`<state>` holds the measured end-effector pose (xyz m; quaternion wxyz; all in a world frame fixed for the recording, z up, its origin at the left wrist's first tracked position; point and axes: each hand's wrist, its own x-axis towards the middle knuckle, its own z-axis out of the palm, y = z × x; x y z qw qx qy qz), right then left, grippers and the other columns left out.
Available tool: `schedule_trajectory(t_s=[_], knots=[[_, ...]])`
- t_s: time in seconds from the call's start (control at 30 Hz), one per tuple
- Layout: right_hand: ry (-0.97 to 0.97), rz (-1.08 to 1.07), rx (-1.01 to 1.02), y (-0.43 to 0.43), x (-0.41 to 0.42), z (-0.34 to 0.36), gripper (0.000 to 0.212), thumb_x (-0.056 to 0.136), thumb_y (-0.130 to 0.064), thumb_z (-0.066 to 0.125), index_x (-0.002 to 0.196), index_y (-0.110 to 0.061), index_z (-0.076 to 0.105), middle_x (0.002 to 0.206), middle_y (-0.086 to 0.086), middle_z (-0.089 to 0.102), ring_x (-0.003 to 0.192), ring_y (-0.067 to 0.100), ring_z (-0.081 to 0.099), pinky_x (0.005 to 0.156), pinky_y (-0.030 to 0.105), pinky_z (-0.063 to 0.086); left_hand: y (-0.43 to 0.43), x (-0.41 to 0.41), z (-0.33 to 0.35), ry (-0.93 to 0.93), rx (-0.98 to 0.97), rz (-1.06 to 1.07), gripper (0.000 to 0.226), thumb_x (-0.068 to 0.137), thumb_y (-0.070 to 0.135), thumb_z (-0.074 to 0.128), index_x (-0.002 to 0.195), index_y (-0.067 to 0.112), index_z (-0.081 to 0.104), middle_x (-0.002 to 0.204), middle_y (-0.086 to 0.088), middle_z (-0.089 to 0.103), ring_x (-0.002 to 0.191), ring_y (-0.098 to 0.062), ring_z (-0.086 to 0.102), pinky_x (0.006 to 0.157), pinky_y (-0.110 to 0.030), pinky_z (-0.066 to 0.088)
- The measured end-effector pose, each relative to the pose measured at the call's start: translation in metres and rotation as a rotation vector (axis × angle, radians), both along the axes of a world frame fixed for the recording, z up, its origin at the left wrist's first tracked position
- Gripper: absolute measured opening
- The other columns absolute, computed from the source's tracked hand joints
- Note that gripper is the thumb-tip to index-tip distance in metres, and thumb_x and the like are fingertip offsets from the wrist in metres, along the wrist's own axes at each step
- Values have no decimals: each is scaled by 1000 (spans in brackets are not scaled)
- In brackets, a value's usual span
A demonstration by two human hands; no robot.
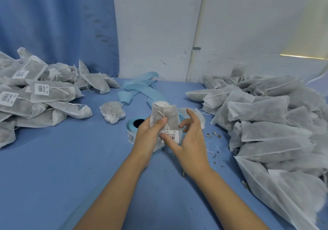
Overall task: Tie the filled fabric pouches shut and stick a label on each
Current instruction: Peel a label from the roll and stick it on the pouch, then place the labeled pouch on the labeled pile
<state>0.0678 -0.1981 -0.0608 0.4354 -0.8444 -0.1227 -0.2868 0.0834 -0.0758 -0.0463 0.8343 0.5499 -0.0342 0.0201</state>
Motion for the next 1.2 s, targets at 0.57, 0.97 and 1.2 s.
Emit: schedule_trajectory(t_s=[0.57, 0.97, 1.2], knots=[[340, 199, 840, -4, 2, 12, 33, 78, -22, 77, 106, -19, 60, 95, -1, 71, 84, 11, 67, 67, 17, 51, -9, -11, 2, 75, -54, -281, 47, 73, 32, 70, 114, 9, 64, 109, -6, 72, 103, -17, 68, 81, -20, 54], [436, 430, 1200, -8, 0, 19, 22, 80, -15, 68, 100, -5, 68, 94, 9, 73, 85, 17, 70, 71, 22, 55, -5, -8, 2, 129, -255, -334, 41, 79, 22, 63, 115, 2, 61, 110, -12, 71, 101, -20, 69, 79, -23, 56], [432, 473, 1230, -8, 0, 20, 22, 81, -12, 65, 100, -1, 69, 97, 12, 73, 88, 18, 71, 71, 21, 55, -3, -7, 3, 101, -210, -275, 40, 77, 28, 66, 110, 5, 65, 107, -12, 72, 100, -20, 69, 75, -22, 56]])
